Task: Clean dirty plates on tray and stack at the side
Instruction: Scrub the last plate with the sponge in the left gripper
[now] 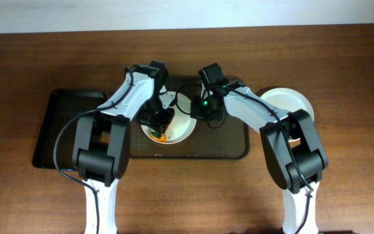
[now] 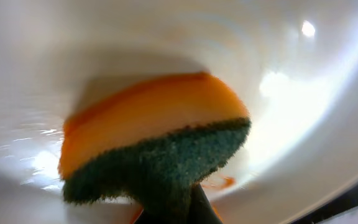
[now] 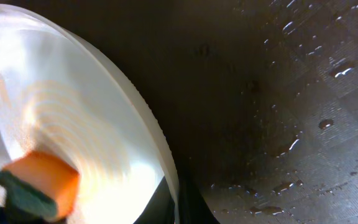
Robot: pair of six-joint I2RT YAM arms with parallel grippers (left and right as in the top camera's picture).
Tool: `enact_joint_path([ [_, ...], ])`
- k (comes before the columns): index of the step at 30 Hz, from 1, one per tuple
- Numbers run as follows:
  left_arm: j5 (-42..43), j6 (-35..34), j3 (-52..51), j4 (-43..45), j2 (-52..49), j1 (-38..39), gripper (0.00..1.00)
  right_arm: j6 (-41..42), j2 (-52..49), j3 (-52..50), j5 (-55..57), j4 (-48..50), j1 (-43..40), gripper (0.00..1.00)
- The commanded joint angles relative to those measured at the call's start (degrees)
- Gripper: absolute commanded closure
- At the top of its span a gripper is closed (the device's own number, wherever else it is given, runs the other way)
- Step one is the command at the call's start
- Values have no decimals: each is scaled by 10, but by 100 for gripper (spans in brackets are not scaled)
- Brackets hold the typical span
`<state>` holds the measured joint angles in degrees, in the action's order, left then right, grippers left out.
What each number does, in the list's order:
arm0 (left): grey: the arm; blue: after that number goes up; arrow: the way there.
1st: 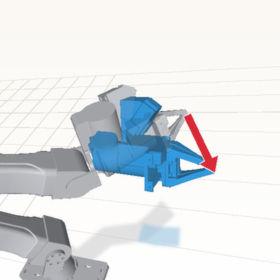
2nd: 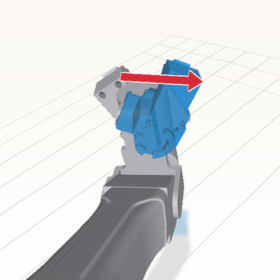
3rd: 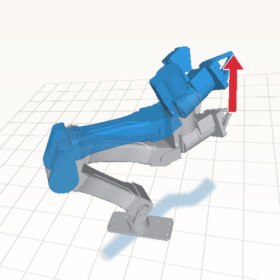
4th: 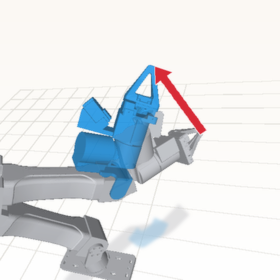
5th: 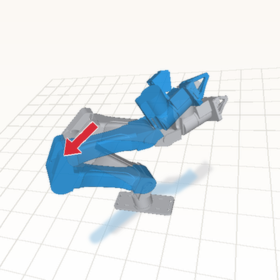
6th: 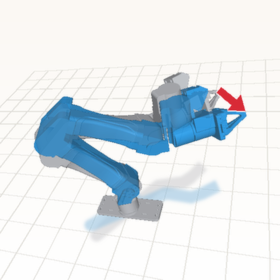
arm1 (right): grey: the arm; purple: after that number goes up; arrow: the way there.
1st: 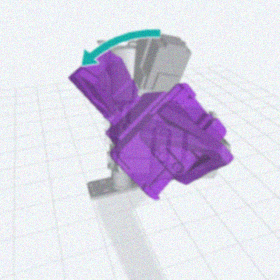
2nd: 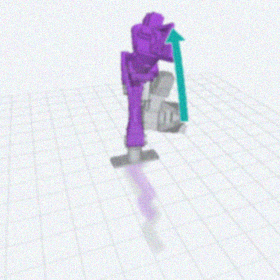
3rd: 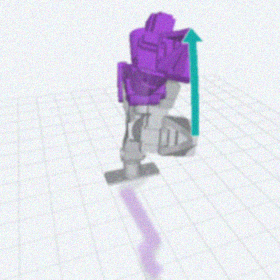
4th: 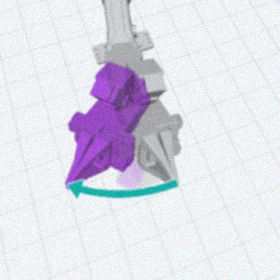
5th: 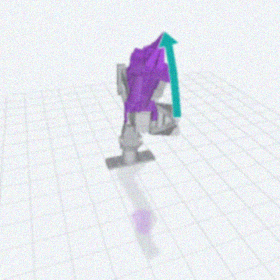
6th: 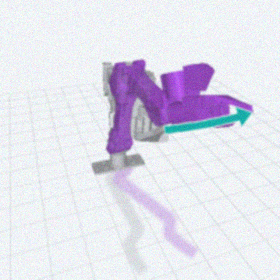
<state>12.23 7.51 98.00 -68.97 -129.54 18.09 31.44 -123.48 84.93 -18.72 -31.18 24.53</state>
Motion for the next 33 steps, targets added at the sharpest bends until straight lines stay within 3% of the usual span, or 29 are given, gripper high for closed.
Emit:
enact_joint_path([
  [1,24,63,-35,35,-59,11,100,10,-7,-11,-1,6,2,96],
  [3,24,57,-35,82,-59,-2,100,10,-7,-11,-1,6,2,96],
  [6,-3,-7,-35,156,-59,-27,100,10,-7,-11,-1,6,2,96],
  [9,-173,-151,-35,216,-59,-36,100,10,-7,-11,-1,6,2,96],
  [11,-300,-291,-35,193,-59,-36,100,10,-7,-11,-1,6,2,96],
  [12,-331,-329,-35,173,-59,-36,100,10,-7,-11,-1,6,2,96],
  [14,-318,-311,-35,132,-59,-35,100,10,-7,-11,-1,6,2,96],
  [15,-264,-244,-35,116,-59,-35,100,10,-7,-11,-1,6,2,96],
  [18,29,-15,-35,60,-59,-35,100,10,-7,-11,-1,5,2,96],
  [19,97,54,-32,33,-59,-35,100,10,-7,-11,-1,6,2,96],
  [20,126,80,-31,18,-59,-35,100,10,-7,-11,-2,5,2,96],
  [25,116,48,-21,91,-59,-39,100,10,-7,-11,-2,-5,2,96],
  [31,-66,-127,-18,277,-59,-69,100,9,-7,-11,-1,-11,2,96],
  [33,-170,-211,-18,249,-59,-69,100,5,-7,-11,-1,-13,2,96],
])
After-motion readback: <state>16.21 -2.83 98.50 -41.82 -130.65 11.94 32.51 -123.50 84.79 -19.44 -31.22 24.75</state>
